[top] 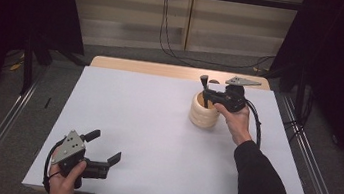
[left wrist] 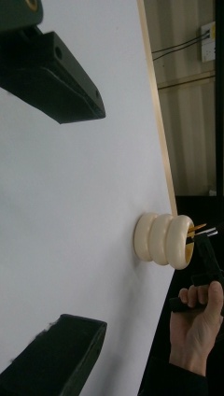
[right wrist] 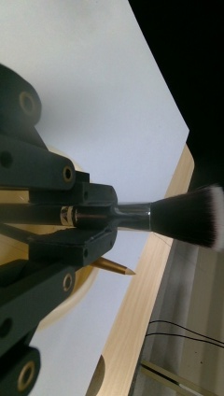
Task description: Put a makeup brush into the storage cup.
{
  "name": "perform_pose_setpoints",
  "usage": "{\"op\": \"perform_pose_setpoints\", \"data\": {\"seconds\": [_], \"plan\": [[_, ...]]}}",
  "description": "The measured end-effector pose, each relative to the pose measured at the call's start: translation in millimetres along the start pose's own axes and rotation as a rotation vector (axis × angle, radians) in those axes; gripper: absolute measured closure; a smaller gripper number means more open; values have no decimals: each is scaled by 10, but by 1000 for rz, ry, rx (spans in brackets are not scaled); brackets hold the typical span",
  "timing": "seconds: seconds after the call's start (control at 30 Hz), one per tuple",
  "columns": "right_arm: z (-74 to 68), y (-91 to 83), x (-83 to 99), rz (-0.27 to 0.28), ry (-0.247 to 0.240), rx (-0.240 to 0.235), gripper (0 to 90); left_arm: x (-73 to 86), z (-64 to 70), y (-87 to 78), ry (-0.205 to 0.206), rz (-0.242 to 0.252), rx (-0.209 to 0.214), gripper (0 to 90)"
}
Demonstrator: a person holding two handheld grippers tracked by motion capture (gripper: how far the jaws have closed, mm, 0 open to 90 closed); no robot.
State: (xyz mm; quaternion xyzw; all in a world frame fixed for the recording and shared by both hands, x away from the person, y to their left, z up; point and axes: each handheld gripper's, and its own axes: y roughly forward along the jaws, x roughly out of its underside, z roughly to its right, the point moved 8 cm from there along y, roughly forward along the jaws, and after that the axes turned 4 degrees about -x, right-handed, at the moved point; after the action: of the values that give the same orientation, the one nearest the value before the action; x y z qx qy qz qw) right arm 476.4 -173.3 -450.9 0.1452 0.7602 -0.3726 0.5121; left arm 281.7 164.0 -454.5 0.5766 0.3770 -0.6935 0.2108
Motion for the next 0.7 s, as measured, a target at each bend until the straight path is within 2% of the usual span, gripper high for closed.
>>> {"op": "perform_pose_setpoints", "data": {"seconds": [0.27,0.53,0.57,0.7], "plan": [[49,-25,77,-5,15,10,761,-2,0,9,-5,0,-4,12],[43,-18,94,-1,16,9,698,-9,2,40,-4,-3,0,12],[43,-19,90,3,15,6,694,-11,7,44,-2,0,13,12],[28,-52,66,21,10,-4,635,-11,-1,50,-6,-3,1,11]]}}
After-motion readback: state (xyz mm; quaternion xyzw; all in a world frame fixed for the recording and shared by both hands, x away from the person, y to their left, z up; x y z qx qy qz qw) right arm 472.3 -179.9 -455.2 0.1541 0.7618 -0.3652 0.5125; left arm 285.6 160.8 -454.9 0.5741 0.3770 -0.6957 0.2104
